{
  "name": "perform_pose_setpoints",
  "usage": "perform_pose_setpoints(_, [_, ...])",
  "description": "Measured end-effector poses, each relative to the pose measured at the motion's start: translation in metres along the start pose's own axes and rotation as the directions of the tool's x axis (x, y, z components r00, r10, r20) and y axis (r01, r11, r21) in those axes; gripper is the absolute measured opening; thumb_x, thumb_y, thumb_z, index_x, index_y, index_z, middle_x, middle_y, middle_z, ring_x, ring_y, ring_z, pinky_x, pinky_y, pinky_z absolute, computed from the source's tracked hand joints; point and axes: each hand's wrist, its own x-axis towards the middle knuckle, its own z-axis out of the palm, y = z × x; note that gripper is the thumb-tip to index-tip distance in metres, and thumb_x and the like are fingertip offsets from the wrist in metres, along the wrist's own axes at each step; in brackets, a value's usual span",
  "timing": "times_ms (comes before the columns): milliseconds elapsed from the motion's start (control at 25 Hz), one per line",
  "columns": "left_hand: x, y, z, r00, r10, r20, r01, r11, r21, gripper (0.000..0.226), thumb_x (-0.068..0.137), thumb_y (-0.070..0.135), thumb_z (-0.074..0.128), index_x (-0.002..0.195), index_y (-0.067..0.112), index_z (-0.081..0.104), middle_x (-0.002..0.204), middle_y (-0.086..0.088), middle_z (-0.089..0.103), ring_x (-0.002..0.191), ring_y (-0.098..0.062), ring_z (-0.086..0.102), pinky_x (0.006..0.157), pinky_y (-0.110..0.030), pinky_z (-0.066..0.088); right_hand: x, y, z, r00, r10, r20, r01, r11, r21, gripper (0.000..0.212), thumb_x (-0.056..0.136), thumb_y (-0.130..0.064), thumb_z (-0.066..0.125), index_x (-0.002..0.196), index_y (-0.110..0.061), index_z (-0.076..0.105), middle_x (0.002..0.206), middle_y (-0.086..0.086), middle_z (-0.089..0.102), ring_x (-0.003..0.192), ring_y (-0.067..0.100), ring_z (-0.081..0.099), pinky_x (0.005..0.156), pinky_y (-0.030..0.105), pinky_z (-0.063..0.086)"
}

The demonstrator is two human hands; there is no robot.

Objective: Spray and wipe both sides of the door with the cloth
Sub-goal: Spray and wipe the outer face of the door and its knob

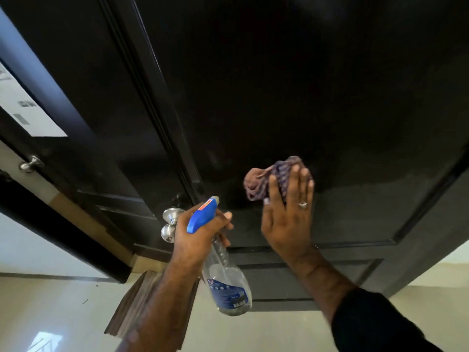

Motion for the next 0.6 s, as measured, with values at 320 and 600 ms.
perform_pose_setpoints(320, [-0.010,-0.037,-0.005,0.978,0.208,-0.032,-0.210,0.976,-0.052,0.013,0.090,0.009,0.075,0.084,-0.001,0.070,0.076,-0.021,0.073,0.051,-0.035,0.063,0.057,-0.039,0.053,-0.007,0.037,0.013,0.928,-0.369,-0.054,0.356,0.920,-0.163,0.062,0.105,-0.019,0.063,0.163,-0.014,0.044,0.171,0.026,0.029,0.162,0.043,0.024,0.129,0.063,0.025])
perform_pose_setpoints(600, [0.004,-0.073,0.022,0.949,0.312,0.041,-0.298,0.933,-0.201,0.014,0.090,0.013,0.077,0.081,0.025,0.076,0.076,-0.021,0.070,0.050,-0.033,0.061,0.058,-0.040,0.049,-0.025,0.069,0.010,0.920,0.100,-0.380,-0.160,0.979,-0.130,0.065,0.111,-0.029,0.051,0.165,0.002,0.031,0.173,0.033,0.011,0.163,0.049,0.008,0.130,0.068,0.014])
